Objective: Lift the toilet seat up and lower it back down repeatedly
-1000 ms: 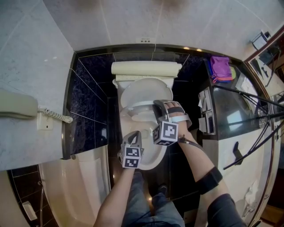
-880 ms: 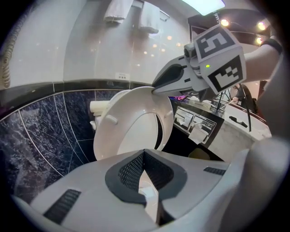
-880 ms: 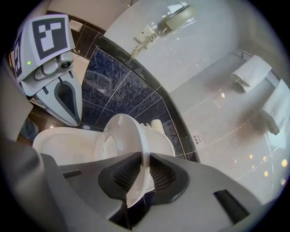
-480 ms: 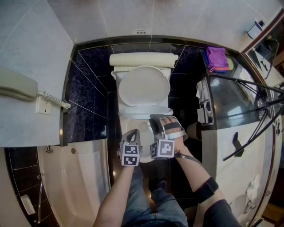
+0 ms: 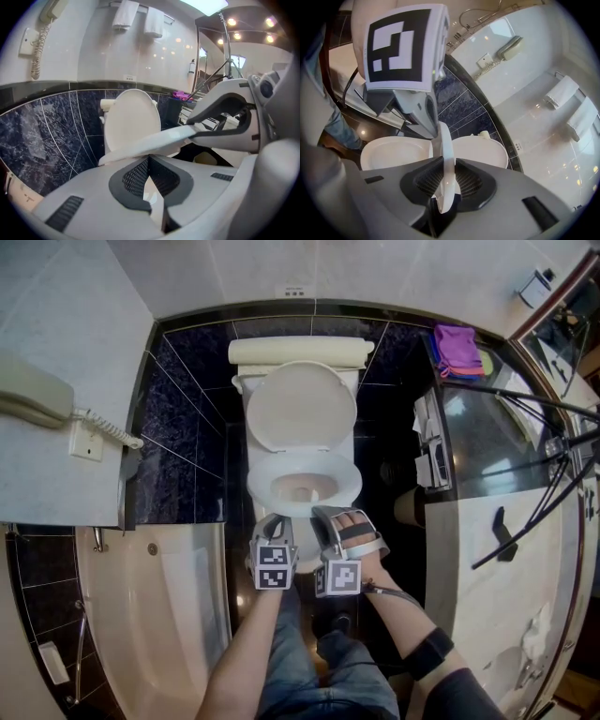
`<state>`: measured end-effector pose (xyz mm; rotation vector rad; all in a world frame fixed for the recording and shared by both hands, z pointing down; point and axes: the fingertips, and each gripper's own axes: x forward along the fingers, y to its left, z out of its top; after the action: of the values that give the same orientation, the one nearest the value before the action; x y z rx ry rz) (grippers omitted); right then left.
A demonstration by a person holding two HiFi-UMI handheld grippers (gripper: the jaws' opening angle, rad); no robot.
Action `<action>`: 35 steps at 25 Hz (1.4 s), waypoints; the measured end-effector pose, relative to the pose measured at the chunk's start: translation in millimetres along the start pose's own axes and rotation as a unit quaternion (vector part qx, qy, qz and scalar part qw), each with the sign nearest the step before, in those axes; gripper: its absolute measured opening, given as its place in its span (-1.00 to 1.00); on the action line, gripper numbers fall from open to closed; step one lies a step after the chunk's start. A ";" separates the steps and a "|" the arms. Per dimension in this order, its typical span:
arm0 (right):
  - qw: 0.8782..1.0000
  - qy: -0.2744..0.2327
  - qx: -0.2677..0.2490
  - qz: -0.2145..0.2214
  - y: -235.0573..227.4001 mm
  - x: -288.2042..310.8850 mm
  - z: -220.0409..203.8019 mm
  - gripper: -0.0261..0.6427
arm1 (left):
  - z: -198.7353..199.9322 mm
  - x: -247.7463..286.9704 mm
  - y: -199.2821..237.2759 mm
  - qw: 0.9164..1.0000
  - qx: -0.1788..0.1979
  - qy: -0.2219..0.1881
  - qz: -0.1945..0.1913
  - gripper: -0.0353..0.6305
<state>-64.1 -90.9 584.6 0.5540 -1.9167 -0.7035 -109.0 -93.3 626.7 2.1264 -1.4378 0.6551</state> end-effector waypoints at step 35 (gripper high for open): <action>0.871 0.130 0.471 -0.055 185.4 11.0 -229.3 -0.87 | -302.5 34.5 -39.6 0.991 0.028 0.131 -0.010 -0.92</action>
<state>125.3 -16.5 798.3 1.2889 -1.8855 0.3083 -95.8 86.6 875.2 2.0060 -1.2678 0.9382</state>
